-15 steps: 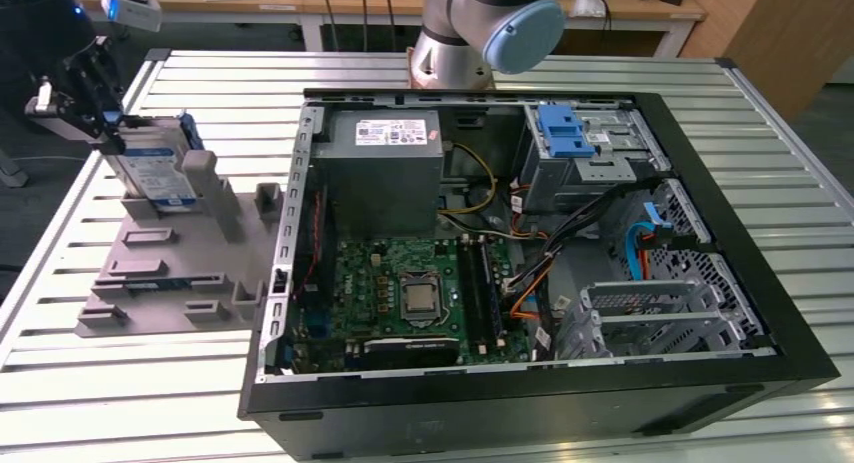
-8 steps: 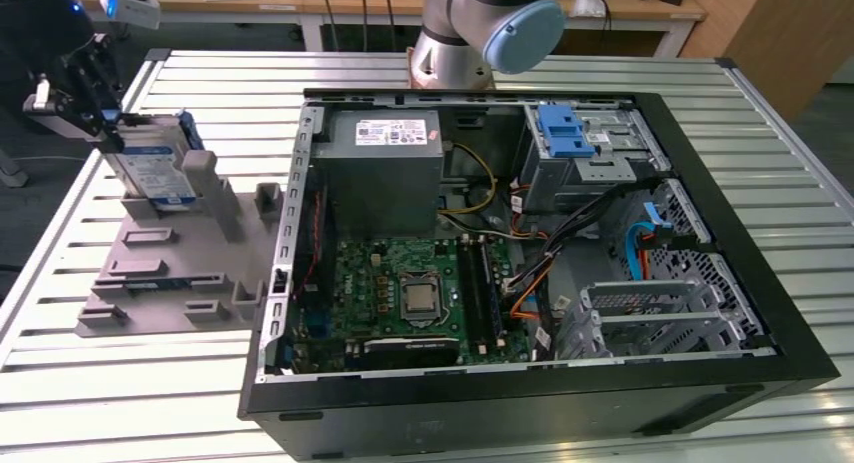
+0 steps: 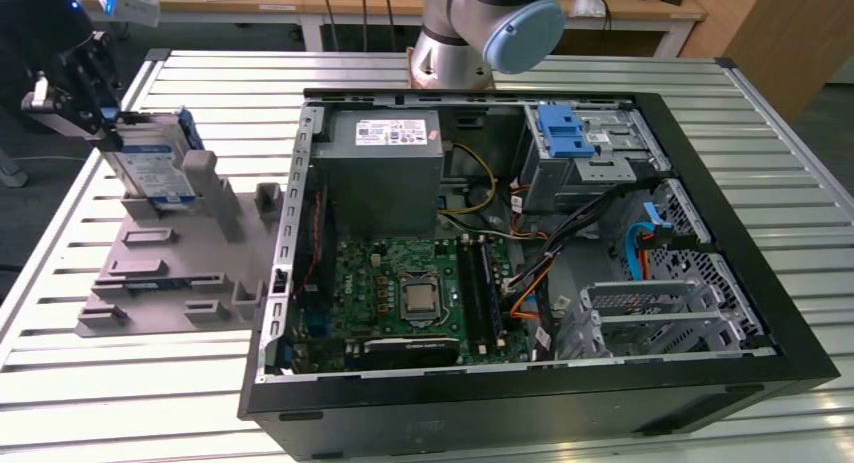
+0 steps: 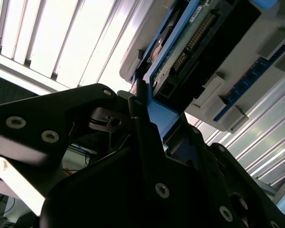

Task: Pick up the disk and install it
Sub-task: 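Pick up the disk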

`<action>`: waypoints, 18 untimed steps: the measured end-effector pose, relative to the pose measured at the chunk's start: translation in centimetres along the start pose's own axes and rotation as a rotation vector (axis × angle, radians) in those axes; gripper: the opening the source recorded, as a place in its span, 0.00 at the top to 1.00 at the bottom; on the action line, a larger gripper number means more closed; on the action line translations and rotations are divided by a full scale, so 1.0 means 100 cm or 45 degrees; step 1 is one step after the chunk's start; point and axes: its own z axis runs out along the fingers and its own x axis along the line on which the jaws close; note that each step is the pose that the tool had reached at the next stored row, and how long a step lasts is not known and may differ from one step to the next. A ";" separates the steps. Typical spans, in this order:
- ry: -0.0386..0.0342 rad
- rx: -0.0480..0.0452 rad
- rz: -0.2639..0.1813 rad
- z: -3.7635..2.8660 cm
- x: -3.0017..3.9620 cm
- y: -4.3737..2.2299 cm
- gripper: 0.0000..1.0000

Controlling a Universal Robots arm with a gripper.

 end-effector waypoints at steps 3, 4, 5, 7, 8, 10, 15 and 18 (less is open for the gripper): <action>0.0001 0.000 0.000 -0.0010 0.0000 0.0000 0.64; 0.0001 0.000 0.000 -0.0013 0.0000 0.0000 0.64; 0.0000 0.000 0.000 -0.0016 0.0000 0.0000 0.64; 0.0000 0.000 0.000 -0.0023 0.0000 0.0000 0.64; 0.0000 0.000 0.000 -0.0027 0.0000 0.0001 0.64; 0.0001 0.000 0.000 -0.0035 0.0000 0.0001 0.64; 0.0000 0.000 0.000 -0.0054 0.0000 0.0001 0.64; 0.0000 0.000 0.000 -0.0066 0.0000 0.0001 0.64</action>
